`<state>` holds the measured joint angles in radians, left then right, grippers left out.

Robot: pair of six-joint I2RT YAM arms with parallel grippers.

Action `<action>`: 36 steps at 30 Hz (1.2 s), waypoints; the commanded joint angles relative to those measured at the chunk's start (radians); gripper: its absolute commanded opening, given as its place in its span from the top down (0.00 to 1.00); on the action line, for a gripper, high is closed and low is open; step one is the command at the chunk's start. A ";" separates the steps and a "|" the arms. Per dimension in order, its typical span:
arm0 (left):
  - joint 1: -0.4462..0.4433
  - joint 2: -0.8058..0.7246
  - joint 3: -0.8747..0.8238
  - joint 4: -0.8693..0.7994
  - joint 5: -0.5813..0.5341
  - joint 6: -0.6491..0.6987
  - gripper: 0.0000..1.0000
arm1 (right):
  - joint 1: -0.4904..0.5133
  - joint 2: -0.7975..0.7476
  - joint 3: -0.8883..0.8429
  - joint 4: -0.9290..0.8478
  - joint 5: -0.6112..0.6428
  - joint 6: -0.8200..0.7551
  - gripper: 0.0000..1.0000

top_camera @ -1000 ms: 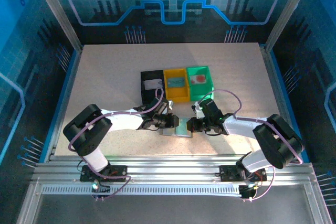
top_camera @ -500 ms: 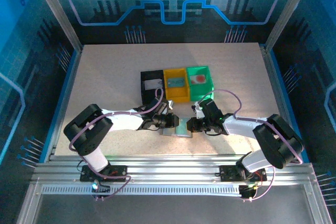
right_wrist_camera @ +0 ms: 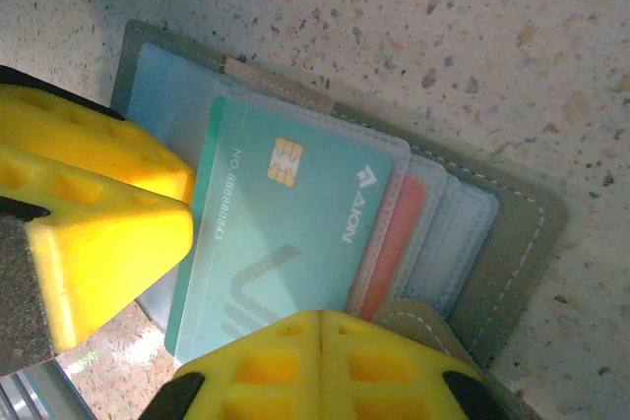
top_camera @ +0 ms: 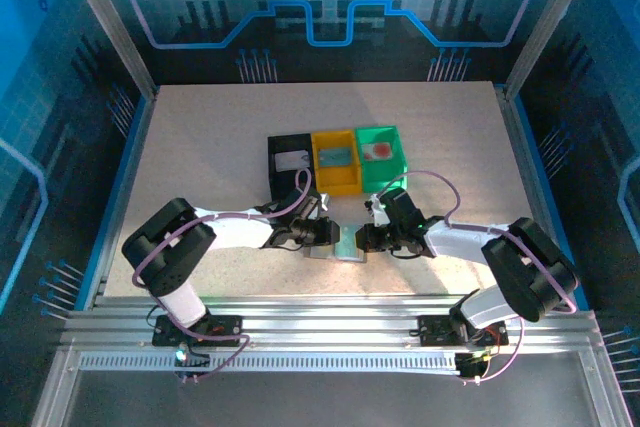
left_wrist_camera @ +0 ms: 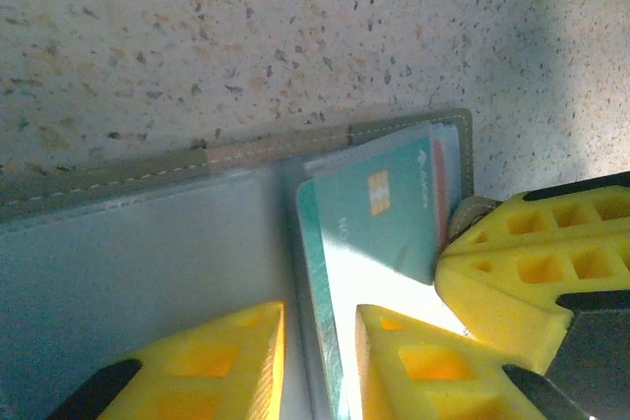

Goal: Take the credit cards out of the card holder

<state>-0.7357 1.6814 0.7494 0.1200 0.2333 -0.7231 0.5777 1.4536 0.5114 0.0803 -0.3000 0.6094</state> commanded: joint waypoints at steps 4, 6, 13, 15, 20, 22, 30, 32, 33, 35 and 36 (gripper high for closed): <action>-0.005 0.033 -0.006 0.044 0.022 -0.004 0.75 | 0.015 0.008 0.015 -0.008 -0.013 -0.014 1.00; -0.007 0.039 -0.003 0.050 0.024 -0.006 0.76 | 0.016 0.008 0.015 -0.009 -0.012 -0.015 1.00; -0.010 0.040 -0.009 0.055 0.022 -0.005 0.79 | 0.016 0.010 0.016 -0.010 -0.013 -0.016 1.00; -0.008 0.036 -0.012 0.056 0.019 -0.006 0.80 | 0.016 0.010 0.016 -0.010 -0.013 -0.015 1.00; -0.009 0.026 -0.022 0.073 0.012 -0.017 0.80 | 0.016 0.013 0.017 -0.009 -0.011 -0.015 1.00; -0.010 0.023 -0.027 0.081 0.007 -0.025 0.82 | 0.015 0.014 0.016 -0.008 -0.013 -0.014 1.00; -0.009 0.000 -0.044 0.103 0.001 -0.042 0.81 | 0.016 0.021 0.019 -0.007 -0.013 -0.014 1.00; -0.008 -0.003 -0.050 0.111 0.002 -0.045 0.81 | 0.017 0.022 0.018 -0.007 -0.012 -0.014 1.00; -0.009 -0.007 -0.054 0.117 0.001 -0.048 0.81 | 0.017 0.023 0.019 -0.007 -0.013 -0.014 1.00; -0.009 -0.007 -0.063 0.129 0.000 -0.054 0.81 | 0.017 0.025 0.020 -0.004 -0.013 -0.014 1.00; -0.010 -0.009 -0.068 0.136 0.000 -0.057 0.81 | 0.017 0.027 0.019 -0.005 -0.013 -0.014 1.00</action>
<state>-0.7406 1.6974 0.7082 0.2333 0.2329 -0.7612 0.5812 1.4601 0.5129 0.0868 -0.3054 0.6094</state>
